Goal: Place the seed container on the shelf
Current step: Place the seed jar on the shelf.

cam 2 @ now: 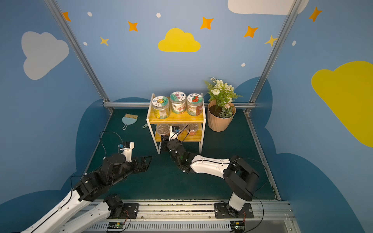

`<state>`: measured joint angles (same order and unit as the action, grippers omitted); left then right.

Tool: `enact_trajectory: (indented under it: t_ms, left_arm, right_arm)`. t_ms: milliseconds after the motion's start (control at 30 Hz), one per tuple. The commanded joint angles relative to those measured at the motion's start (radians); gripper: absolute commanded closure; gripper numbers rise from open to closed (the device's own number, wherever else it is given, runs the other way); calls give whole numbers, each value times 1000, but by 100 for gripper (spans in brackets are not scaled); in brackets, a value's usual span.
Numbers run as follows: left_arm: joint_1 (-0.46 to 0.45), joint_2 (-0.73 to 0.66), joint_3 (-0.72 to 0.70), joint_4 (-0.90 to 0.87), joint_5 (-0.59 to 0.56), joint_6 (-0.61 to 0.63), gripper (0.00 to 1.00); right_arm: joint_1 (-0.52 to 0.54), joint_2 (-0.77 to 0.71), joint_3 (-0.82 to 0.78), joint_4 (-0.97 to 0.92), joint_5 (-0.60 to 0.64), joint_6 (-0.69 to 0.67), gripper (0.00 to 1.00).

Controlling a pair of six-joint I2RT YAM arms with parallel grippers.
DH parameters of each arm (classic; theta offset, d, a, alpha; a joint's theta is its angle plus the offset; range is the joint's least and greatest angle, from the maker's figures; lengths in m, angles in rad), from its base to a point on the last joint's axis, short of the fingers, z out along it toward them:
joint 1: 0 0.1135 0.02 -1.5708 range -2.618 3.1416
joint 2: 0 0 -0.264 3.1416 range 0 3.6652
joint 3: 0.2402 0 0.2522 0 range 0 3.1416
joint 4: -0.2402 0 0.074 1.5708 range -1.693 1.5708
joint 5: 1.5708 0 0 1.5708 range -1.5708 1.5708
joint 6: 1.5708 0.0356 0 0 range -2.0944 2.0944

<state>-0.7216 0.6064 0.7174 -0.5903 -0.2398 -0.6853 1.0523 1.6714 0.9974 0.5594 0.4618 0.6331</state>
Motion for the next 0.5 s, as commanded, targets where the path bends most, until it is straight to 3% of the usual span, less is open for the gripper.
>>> enact_trajectory:
  t_ms: [0, 167, 467]
  left_arm:
    - [2, -7, -11, 7, 2, -6, 0]
    - [2, 7, -11, 16, 5, 0, 0]
    - [10, -9, 2, -2, -45, 16, 0]
  right_arm:
    - [0, 18, 22, 33, 13, 17, 70]
    - [4, 3, 24, -30, 76, 40, 73]
    - [63, -108, -122, -81, 209, 30, 66]
